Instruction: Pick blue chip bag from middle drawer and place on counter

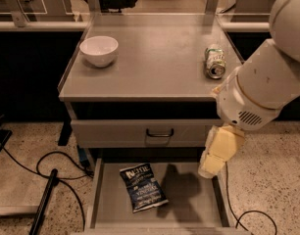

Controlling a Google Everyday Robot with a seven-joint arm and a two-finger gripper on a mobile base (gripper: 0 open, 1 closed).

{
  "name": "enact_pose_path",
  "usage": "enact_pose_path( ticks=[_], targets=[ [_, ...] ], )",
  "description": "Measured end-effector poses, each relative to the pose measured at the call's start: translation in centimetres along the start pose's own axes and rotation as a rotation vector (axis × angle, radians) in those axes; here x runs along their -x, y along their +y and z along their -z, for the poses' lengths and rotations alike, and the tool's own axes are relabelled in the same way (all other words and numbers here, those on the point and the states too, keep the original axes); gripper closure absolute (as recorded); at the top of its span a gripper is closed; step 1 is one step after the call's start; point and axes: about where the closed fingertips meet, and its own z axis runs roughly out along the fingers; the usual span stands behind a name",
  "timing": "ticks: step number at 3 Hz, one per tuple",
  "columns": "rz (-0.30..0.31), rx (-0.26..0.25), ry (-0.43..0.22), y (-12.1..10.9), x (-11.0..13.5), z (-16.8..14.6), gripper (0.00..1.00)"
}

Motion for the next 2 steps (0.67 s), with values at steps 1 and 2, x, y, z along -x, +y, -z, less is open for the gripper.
enact_pose_path(
  ticks=[1, 2],
  targets=[
    [0.000, 0.000, 0.000, 0.0, 0.0, 0.0, 0.00],
    [-0.022, 0.018, -0.012, 0.8, -0.1, -2.2, 0.00]
  ],
)
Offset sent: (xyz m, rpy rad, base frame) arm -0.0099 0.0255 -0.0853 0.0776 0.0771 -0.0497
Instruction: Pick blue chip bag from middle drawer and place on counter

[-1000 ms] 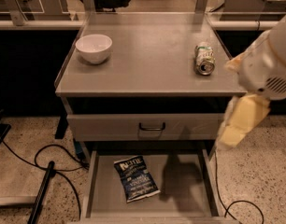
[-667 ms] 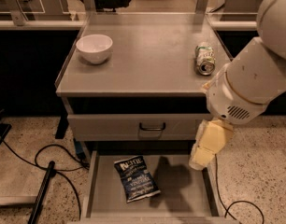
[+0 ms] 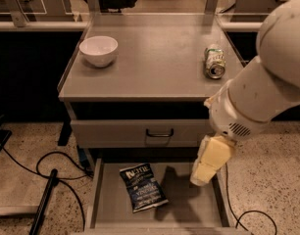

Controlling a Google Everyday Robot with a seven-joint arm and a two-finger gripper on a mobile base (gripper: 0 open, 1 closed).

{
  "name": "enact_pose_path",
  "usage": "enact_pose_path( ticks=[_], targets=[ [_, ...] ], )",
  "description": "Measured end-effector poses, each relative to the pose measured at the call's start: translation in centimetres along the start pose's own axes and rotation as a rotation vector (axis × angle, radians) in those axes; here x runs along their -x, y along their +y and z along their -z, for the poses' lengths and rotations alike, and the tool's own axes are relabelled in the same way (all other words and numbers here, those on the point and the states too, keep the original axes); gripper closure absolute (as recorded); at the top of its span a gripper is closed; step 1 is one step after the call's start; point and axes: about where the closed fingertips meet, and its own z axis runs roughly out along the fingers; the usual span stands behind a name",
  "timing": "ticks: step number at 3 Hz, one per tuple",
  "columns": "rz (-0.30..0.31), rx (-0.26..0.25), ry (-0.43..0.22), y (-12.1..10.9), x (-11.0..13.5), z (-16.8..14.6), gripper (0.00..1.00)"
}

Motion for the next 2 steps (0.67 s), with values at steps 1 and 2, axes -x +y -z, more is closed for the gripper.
enact_pose_path(
  ticks=[1, 2],
  targets=[
    [-0.082, 0.031, 0.022, 1.0, -0.5, -6.7, 0.00],
    [-0.217, 0.039, 0.040, 1.1, -1.5, -11.2, 0.00]
  ],
)
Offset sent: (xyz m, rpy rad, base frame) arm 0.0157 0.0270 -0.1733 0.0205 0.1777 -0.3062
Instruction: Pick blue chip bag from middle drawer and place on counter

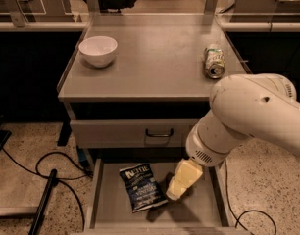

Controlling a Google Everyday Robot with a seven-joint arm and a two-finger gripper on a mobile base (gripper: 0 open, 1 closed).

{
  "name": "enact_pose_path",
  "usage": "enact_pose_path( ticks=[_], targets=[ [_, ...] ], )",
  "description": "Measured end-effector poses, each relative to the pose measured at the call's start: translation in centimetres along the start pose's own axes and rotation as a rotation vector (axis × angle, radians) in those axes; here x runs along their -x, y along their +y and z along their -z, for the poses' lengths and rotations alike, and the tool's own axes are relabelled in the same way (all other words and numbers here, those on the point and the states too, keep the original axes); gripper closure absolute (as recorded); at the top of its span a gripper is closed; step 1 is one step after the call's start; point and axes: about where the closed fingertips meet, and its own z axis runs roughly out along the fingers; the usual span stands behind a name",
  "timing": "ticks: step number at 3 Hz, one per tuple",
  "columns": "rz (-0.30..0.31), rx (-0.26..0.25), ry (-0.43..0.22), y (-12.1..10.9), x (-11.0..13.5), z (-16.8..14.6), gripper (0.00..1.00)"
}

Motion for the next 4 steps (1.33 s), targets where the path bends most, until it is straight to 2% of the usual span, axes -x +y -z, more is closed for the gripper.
enact_pose_path(
  ticks=[1, 2, 3, 4],
  targets=[
    [0.000, 0.000, 0.000, 0.0, 0.0, 0.0, 0.00],
    [-0.028, 0.046, -0.007, 0.7, -1.1, -3.5, 0.00],
    [-0.115, 0.068, -0.052, 0.5, -2.4, -11.8, 0.00],
    [-0.115, 0.068, -0.052, 0.5, -2.4, -11.8, 0.00]
  ],
)
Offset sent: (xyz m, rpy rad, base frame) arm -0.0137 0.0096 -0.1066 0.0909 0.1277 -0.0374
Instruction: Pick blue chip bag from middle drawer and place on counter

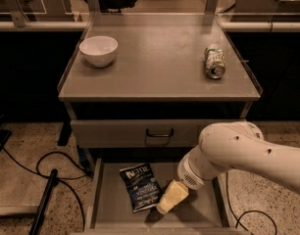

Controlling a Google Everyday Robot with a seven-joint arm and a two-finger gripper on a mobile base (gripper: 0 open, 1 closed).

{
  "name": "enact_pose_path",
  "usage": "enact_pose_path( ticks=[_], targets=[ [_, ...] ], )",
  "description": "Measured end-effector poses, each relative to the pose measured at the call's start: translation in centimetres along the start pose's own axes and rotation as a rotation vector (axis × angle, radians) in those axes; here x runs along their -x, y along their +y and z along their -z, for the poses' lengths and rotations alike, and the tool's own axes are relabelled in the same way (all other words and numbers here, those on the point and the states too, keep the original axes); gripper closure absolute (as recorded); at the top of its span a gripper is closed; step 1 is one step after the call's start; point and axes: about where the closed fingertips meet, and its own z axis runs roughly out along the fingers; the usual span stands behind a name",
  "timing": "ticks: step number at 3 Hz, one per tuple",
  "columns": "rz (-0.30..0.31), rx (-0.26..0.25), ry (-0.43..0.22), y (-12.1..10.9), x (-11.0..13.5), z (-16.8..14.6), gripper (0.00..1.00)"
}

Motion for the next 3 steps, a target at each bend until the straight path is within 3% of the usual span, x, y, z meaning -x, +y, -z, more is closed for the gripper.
enact_pose_path(
  ticks=[2, 3],
  targets=[
    [-0.110, -0.049, -0.015, -2.8, -0.1, -5.2, 0.00],
    [-0.152, -0.028, -0.036, -3.6, -0.2, -7.6, 0.00]
  ],
)
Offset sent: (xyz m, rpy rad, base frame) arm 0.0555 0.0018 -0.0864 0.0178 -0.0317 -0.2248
